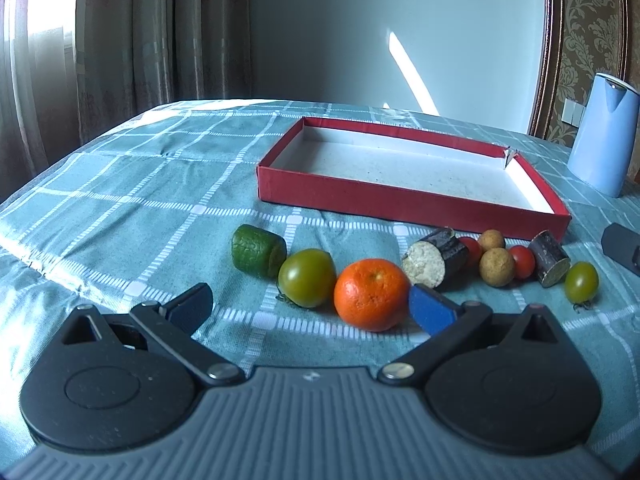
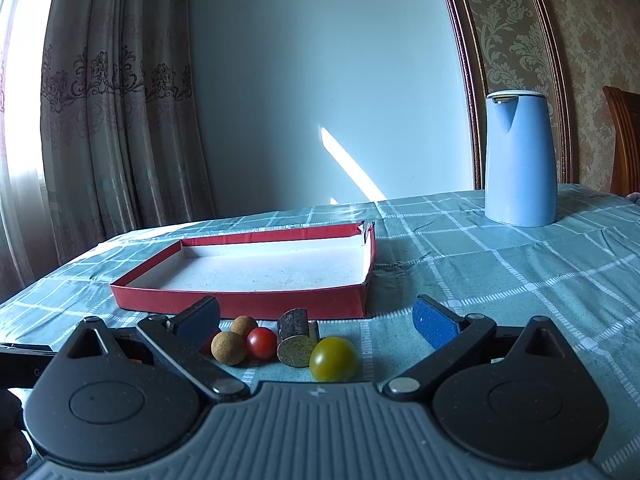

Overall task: Organize fruits
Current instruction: 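Move the right tool toward the yellow-green cherry tomato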

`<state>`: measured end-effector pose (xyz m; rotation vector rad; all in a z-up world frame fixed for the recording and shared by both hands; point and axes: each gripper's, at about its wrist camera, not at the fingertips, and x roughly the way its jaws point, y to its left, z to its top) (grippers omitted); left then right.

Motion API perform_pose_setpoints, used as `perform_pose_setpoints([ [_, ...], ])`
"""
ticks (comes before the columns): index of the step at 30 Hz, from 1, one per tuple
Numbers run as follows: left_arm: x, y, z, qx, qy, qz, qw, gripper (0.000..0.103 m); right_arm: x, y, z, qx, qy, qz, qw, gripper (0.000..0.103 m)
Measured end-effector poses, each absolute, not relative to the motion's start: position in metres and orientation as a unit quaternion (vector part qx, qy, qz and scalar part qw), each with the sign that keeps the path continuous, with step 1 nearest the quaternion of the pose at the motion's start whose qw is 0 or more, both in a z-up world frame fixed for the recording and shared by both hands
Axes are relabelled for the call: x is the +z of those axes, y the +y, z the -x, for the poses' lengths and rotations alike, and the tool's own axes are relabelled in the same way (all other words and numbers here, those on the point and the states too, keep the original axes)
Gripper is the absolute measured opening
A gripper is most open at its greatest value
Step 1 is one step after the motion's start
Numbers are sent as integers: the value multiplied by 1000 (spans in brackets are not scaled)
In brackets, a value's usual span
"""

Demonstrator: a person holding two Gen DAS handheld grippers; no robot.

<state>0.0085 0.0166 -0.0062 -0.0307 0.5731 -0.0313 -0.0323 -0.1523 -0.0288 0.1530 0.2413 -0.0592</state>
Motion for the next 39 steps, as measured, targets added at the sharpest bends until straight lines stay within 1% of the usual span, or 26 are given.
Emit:
perform_pose_setpoints([
  [7,-7,19,-8,-16,281,25,959,103,-30,-154,31,-10,138,-84,987,103],
  [12,-4,18,4,-26,240,21,970,103,-31,-151,37,-11,132,-73,989,103],
  [17,-2,16,8,-29,229,13,973,103,-30,-145,37,-12,135,-52,989,103],
  [22,-4,16,4,-23,244,11,969,103,-31,-144,29,-15,159,-47,986,103],
  [28,-5,14,4,-32,250,2,968,103,-35,-142,15,-20,205,-41,978,103],
  [39,-9,10,-3,-25,278,-12,960,103,-36,-146,12,-17,215,-55,975,103],
])
